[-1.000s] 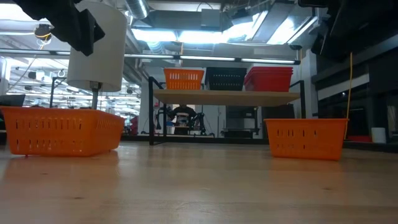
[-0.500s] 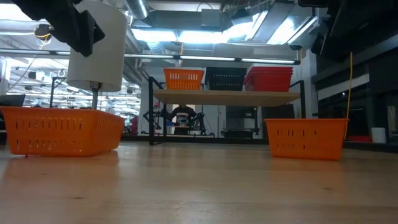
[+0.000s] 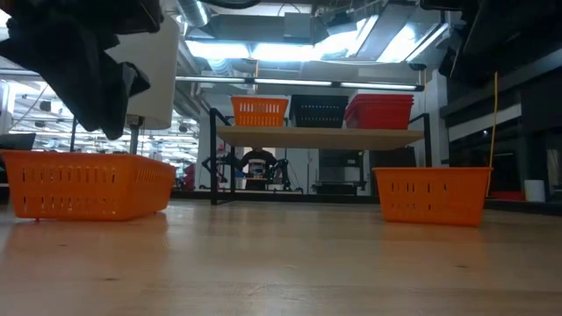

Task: Stack baskets on shelf by color
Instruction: Stack the bottom left orange basket on the orange basket on the top shelf

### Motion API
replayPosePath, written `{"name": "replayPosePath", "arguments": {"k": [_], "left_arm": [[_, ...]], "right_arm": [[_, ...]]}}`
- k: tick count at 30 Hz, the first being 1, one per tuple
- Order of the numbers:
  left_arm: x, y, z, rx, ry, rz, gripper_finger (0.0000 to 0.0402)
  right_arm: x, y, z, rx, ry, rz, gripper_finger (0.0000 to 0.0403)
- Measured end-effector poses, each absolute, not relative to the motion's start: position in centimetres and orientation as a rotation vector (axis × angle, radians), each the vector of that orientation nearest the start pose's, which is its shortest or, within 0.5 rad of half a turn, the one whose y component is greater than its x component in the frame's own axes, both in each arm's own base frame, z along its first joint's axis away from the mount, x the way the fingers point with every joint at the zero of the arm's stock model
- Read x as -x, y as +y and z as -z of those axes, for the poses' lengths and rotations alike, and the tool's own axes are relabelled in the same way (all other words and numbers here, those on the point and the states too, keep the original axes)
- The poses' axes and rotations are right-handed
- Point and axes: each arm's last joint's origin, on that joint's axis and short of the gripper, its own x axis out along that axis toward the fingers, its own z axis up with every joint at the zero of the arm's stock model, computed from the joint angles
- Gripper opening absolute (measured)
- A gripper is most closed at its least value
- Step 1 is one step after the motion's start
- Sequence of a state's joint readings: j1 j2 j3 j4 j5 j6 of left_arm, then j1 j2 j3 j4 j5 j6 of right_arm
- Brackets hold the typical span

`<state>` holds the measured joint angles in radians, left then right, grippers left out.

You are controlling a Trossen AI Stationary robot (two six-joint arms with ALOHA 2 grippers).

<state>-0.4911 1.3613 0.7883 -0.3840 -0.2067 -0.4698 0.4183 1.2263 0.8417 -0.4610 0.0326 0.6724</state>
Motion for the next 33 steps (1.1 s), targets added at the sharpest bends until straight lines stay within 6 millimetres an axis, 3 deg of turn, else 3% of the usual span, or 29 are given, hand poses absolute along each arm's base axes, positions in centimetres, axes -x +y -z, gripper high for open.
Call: {"name": "replayPosePath", "arguments": {"k": [9, 16, 33], "left_arm": [[-23.4, -11.9, -20.2, 0.130, 0.910, 0.070, 0.0124], [-23.6, -12.0, -19.2, 0.146, 0.959, 0.032, 0.0124], [-24.4, -12.4, -14.0, 0.117, 1.164, -0.105, 0.0124]], "right_arm": [[-22.4, 9.8, -24.3, -0.435, 0.908, -0.068, 0.0133], [-22.4, 9.8, -24.3, -0.433, 0.910, -0.067, 0.0133], [-22.4, 9.8, -24.3, -0.430, 0.912, -0.066, 0.0133]]}}
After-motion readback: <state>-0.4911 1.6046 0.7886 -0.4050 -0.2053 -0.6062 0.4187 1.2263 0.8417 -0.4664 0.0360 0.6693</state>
